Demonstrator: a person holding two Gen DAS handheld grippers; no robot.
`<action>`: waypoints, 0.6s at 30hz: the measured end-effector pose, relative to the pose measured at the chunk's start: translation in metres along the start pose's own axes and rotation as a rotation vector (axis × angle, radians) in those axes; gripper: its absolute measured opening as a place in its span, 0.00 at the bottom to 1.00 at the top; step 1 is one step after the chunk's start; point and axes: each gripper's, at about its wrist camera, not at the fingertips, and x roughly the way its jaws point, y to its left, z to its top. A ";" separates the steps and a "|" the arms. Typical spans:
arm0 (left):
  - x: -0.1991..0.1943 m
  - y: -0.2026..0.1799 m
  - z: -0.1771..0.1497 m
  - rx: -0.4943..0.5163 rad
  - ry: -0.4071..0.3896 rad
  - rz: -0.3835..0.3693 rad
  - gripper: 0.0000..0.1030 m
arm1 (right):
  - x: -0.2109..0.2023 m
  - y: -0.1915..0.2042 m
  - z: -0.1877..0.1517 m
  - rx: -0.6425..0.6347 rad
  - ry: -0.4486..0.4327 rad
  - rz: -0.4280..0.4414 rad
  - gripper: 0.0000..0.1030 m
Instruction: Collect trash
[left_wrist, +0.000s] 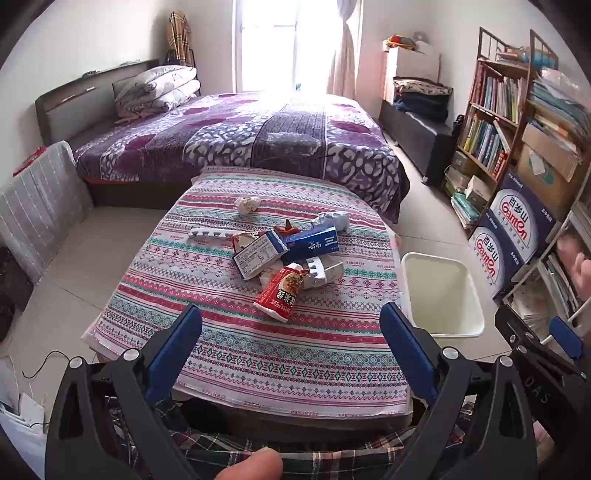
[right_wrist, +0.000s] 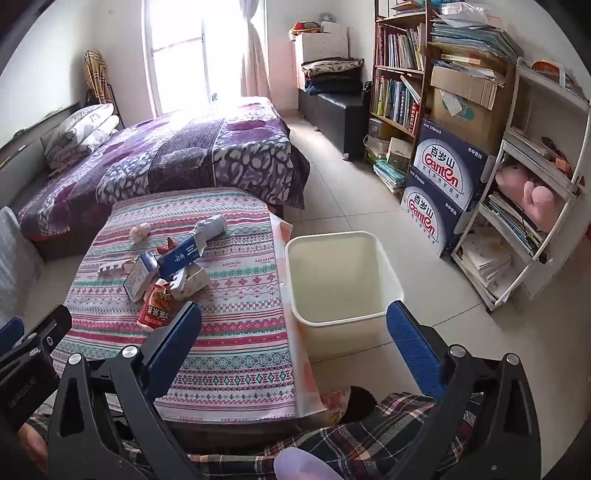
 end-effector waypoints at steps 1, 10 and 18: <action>-0.001 0.000 0.000 0.003 -0.008 -0.002 0.91 | 0.000 0.000 0.000 0.005 -0.001 0.004 0.93; -0.003 0.005 -0.001 0.006 -0.009 0.003 0.91 | 0.000 0.000 0.000 0.002 -0.005 0.004 0.93; 0.000 0.001 -0.002 0.004 -0.004 0.004 0.91 | 0.001 0.000 0.000 0.002 -0.004 0.005 0.93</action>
